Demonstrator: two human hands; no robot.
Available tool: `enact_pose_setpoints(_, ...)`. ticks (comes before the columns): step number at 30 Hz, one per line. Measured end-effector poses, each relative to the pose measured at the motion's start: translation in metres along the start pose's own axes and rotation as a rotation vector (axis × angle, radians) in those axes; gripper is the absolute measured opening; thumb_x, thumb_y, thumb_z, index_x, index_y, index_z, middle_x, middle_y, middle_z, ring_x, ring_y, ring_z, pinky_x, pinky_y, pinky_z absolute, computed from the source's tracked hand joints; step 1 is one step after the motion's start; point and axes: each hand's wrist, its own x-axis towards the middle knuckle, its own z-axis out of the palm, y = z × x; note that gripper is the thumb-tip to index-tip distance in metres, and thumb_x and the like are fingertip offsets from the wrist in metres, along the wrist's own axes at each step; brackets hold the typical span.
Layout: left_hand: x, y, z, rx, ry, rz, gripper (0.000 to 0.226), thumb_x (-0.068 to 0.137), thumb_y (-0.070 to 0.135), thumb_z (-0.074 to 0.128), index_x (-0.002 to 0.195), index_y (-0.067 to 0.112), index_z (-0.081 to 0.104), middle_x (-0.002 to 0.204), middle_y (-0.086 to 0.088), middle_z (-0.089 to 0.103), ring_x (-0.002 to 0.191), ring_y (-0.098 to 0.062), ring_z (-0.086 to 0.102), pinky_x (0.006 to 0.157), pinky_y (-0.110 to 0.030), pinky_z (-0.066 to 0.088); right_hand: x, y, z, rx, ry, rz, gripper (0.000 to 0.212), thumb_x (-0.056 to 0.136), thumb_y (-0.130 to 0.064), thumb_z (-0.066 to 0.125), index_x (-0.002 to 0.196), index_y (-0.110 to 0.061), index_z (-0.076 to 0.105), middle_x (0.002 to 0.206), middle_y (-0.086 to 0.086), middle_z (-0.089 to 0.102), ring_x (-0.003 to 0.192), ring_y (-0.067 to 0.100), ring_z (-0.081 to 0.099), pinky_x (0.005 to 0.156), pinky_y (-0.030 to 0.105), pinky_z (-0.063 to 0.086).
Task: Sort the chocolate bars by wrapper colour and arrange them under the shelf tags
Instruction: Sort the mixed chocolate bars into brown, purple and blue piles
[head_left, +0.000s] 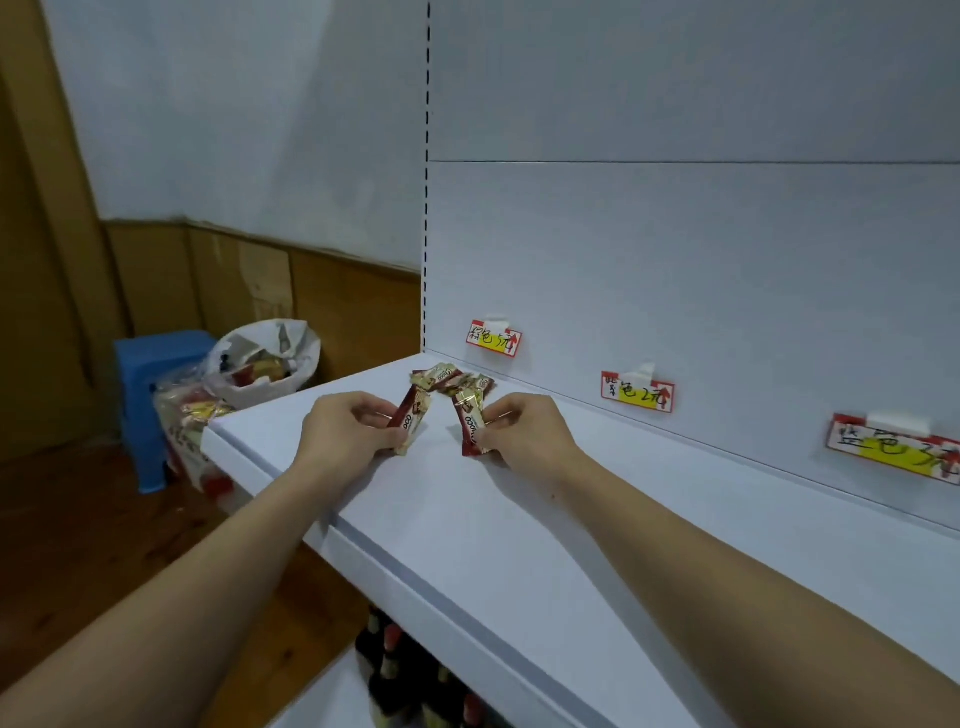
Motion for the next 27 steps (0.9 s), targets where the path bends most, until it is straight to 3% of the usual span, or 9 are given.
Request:
enact_pose_setpoints(2, 0.026, -0.002, 0.001, 0.028, -0.029, 0.017, 0.023, 0.072, 0.012, 0.084, 0.092, 0.018, 0.073, 0.079, 0.008, 0.07, 0.067, -0.003, 0.064, 0.051, -0.011, 0.047, 0.022, -0.001, 0.011, -0.059, 0.037, 0.009, 0.018, 0.079, -0.002, 0.071, 0.085, -0.017, 0.064, 0.102, 0.012, 0.071, 0.093, 0.027, 0.07, 0.083, 0.038, 0.058)
enact_pose_setpoints(4, 0.05, -0.001, 0.004, 0.066, -0.066, 0.057, 0.022, 0.071, 0.01, 0.084, 0.088, 0.018, 0.072, 0.073, 0.007, 0.069, 0.059, -0.001, 0.062, 0.049, -0.011, 0.042, 0.042, -0.002, 0.019, -0.103, 0.077, 0.029, 0.019, 0.079, -0.004, 0.072, 0.082, -0.02, 0.064, 0.103, 0.011, 0.07, 0.096, 0.027, 0.068, 0.088, 0.038, 0.055)
enact_pose_setpoints(8, 0.096, -0.004, 0.016, 0.15, -0.129, 0.126, 0.022, 0.072, 0.009, 0.084, 0.087, 0.018, 0.071, 0.081, -0.001, 0.072, 0.067, -0.007, 0.063, 0.057, -0.017, 0.043, 0.075, -0.005, 0.035, -0.149, 0.161, 0.04, 0.019, 0.079, -0.002, 0.07, 0.084, -0.02, 0.064, 0.104, 0.01, 0.069, 0.093, 0.024, 0.065, 0.07, 0.026, 0.048)
enact_pose_setpoints(11, 0.124, -0.006, 0.024, 0.221, -0.163, 0.177, 0.024, 0.074, 0.008, 0.082, 0.096, 0.014, 0.073, 0.09, -0.003, 0.071, 0.073, -0.007, 0.06, 0.06, -0.012, 0.042, 0.094, -0.007, 0.043, -0.175, 0.193, 0.037, 0.016, 0.08, -0.002, 0.07, 0.09, -0.014, 0.066, 0.103, 0.01, 0.069, 0.091, 0.021, 0.064, 0.059, 0.02, 0.043)
enact_pose_setpoints(15, 0.145, -0.009, 0.032, 0.287, -0.195, 0.225, 0.028, 0.076, 0.012, 0.081, 0.103, 0.01, 0.075, 0.1, -0.004, 0.072, 0.087, -0.015, 0.063, 0.077, -0.023, 0.047, 0.107, -0.004, 0.051, -0.296, 0.21, -0.001, 0.009, 0.081, -0.007, 0.069, 0.088, -0.012, 0.071, 0.097, 0.004, 0.067, 0.088, 0.019, 0.062, 0.067, 0.023, 0.044)
enact_pose_setpoints(23, 0.139, -0.014, 0.035, 0.298, -0.16, 0.264, 0.032, 0.081, 0.024, 0.077, 0.112, 0.02, 0.072, 0.114, -0.001, 0.068, 0.102, -0.018, 0.056, 0.082, -0.034, 0.051, 0.098, -0.004, 0.041, -0.383, 0.213, -0.093, 0.009, 0.087, -0.011, 0.06, 0.09, -0.013, 0.068, 0.092, -0.001, 0.066, 0.083, 0.014, 0.059, 0.063, 0.019, 0.042)
enact_pose_setpoints(27, 0.104, -0.001, 0.036, 0.382, -0.144, 0.328, 0.028, 0.086, 0.032, 0.071, 0.114, 0.027, 0.071, 0.121, 0.003, 0.067, 0.101, -0.015, 0.057, 0.081, -0.026, 0.044, 0.065, -0.009, 0.012, -0.504, 0.151, -0.139, 0.012, 0.091, -0.015, 0.056, 0.095, -0.014, 0.067, 0.09, -0.001, 0.067, 0.082, 0.016, 0.058, 0.067, 0.025, 0.044)
